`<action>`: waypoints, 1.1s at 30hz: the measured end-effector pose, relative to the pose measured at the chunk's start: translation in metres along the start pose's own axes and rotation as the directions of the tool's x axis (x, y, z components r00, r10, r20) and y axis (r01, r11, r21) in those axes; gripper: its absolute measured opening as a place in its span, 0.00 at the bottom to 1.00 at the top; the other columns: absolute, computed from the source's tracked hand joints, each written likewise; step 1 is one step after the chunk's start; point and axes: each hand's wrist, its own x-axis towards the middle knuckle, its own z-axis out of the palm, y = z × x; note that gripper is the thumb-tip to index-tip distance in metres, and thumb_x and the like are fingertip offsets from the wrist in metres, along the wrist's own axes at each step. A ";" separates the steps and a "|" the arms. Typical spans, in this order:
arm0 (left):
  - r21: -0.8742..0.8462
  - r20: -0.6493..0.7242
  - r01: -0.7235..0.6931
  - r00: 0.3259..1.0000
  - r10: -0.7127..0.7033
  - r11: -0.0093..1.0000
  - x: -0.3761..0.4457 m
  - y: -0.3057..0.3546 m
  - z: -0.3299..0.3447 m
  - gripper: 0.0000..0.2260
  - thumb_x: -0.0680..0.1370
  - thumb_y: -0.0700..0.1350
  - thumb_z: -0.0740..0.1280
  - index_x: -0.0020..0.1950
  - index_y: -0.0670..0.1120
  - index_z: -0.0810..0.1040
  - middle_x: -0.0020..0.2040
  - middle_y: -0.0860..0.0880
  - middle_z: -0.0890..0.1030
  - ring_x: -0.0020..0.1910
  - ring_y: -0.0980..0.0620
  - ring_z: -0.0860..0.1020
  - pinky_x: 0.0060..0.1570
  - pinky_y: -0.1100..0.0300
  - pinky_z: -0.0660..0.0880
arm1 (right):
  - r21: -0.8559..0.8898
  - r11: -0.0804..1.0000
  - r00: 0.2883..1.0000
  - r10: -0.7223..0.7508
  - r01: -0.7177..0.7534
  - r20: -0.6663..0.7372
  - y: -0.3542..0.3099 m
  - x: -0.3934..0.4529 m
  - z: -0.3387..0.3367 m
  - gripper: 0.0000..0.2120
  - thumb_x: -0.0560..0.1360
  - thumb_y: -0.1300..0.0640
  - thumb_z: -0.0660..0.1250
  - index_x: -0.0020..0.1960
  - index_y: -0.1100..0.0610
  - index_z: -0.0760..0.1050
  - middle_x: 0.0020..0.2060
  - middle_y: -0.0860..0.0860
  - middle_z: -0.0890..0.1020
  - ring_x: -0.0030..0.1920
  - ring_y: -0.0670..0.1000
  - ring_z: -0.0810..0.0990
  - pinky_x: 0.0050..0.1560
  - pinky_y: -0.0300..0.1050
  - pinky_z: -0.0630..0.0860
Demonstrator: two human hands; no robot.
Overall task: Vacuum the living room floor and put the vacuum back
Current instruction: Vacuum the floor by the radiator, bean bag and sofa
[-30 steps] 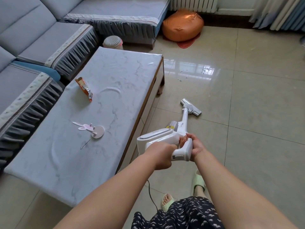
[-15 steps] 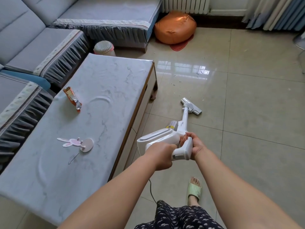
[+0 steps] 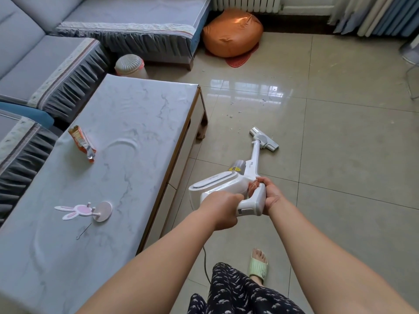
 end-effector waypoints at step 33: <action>-0.059 -0.007 0.055 0.998 -0.056 0.997 0.101 0.044 -0.028 0.09 0.73 0.40 0.65 0.50 0.51 0.73 0.49 0.48 0.80 0.50 0.44 0.77 0.40 0.58 0.67 | -0.048 0.995 0.996 0.091 -0.090 0.015 -0.117 0.006 0.016 0.21 0.44 0.77 0.75 0.26 0.61 0.69 0.23 0.49 0.72 0.20 0.46 0.72 0.21 0.38 0.74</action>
